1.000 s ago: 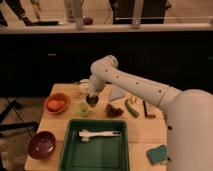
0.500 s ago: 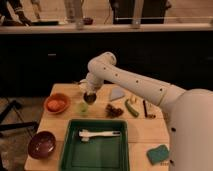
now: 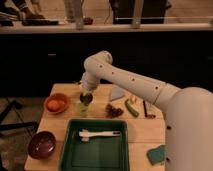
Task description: Stack cups into tray
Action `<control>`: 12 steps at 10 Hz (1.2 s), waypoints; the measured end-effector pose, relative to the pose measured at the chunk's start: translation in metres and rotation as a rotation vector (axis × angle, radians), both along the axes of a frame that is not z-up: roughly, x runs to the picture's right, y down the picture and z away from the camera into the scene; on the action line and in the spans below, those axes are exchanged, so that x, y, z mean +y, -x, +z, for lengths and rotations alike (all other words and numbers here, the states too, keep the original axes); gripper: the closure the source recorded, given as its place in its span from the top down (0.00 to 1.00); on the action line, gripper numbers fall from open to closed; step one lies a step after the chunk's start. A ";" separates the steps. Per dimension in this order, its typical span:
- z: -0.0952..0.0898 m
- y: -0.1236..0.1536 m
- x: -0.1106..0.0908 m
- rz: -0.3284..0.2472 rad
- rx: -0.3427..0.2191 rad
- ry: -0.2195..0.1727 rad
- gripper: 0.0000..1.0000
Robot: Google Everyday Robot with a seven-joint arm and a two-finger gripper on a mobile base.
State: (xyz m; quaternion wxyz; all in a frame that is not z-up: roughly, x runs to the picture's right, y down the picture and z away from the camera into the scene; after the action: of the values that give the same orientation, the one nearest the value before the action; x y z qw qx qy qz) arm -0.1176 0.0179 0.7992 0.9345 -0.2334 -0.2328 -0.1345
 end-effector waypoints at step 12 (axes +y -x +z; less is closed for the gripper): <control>0.049 0.021 0.048 -0.047 -0.018 0.167 0.04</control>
State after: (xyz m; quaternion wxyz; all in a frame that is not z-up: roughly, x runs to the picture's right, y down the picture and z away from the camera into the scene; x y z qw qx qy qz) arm -0.1388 0.0664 0.8479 0.9062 -0.3150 -0.2459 -0.1385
